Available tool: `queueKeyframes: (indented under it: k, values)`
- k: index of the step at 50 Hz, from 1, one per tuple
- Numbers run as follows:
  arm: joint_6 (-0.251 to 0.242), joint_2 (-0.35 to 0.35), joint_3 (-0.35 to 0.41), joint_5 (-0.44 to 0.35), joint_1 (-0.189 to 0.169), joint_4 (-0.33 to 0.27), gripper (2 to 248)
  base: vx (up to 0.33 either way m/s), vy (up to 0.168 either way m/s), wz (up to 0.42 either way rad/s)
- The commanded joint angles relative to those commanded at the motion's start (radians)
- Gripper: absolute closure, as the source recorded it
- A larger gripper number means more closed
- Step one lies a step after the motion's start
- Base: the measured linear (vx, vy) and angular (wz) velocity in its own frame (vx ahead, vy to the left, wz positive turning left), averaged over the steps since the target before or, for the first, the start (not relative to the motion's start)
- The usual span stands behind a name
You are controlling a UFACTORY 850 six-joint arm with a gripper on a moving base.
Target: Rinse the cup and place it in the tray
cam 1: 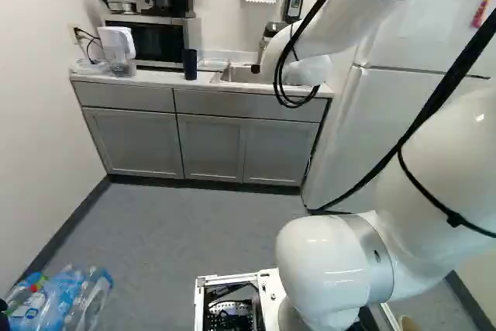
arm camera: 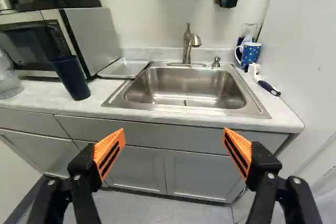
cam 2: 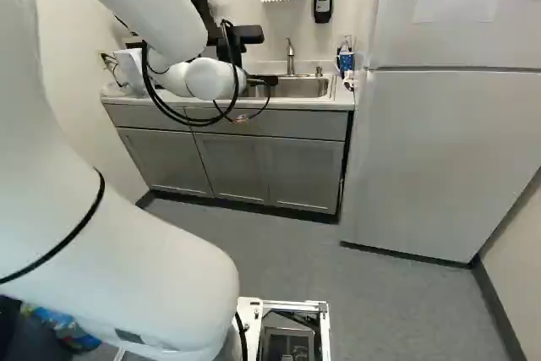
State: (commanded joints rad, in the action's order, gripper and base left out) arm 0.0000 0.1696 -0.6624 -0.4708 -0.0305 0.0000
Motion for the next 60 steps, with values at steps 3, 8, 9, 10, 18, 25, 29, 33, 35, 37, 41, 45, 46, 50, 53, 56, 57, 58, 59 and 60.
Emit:
queueKeyframes:
  k: [3, 8, 9, 10, 18, 25, 29, 33, 35, 37, 41, 45, 46, 50, 53, 56, 57, 58, 59, 60]
  values:
    - [0.0, 0.002, -0.004, 0.0, 0.0, 0.0, 3, 0.0, 0.0, 0.0]
    - [0.0, 0.006, -0.012, 0.0, 0.0, 0.0, 3, 0.0, 0.0, 0.0]
    - [0.0, 0.007, -0.013, 0.0, 0.0, 0.0, 3, 0.0, 0.0, 0.0]
    - [0.0, 0.007, -0.015, 0.0, 0.0, 0.0, 3, 0.0, 0.0, 0.0]
    - [0.0, 0.013, -0.027, 0.0, 0.0, 0.0, 3, 0.0, 0.0, 0.0]
    - [0.0, 0.017, -0.039, 0.0, 0.0, 0.0, 3, 0.0, 0.0, 0.0]
    - [0.0, 0.019, -0.045, 0.0, 0.0, 0.0, 3, 0.0, 0.0, 0.0]
    - [0.0, 0.021, -0.052, 0.0, 0.0, 0.0, 3, 0.0, 0.0, 0.0]
    - [0.0, 0.022, -0.055, 0.0, 0.0, 0.0, 3, 0.0, 0.0, 0.0]
    - [0.0, 0.023, -0.059, 0.0, 0.0, 0.0, 3, 0.0, 0.0, 0.0]
    - [0.0, 0.024, -0.066, 0.0, 0.001, 0.0, 3, 0.0, 0.0, 0.0]
    - [0.0, 0.024, -0.075, 0.0, 0.001, 0.0, 3, 0.0, 0.0, 0.0]
    - [0.0, 0.024, -0.077, 0.0, 0.001, 0.0, 3, 0.0, 0.0, 0.0]
    - [0.0, 0.023, -0.086, 0.0, 0.001, 0.0, 3, 0.0, 0.0, 0.0]
    - [0.0, 0.021, -0.094, 0.0, 0.001, 0.0, 3, 0.0, 0.0, 0.0]
    - [0.0, 0.02, -0.102, 0.0, 0.001, 0.0, 3, 0.0, 0.0, 0.0]
    - [0.0, 0.019, -0.104, 0.0, 0.001, 0.0, 3, 0.0, 0.0, 0.0]
    - [0.0, 0.019, -0.107, 0.0, 0.001, 0.0, 3, 0.0, 0.0, 0.0]
    - [0.0, 0.018, -0.109, 0.0, 0.001, 0.0, 3, 0.0, 0.0, 0.0]
    - [0.0, 0.017, -0.112, 0.0, 0.001, 0.0, 3, 0.0, 0.0, 0.0]
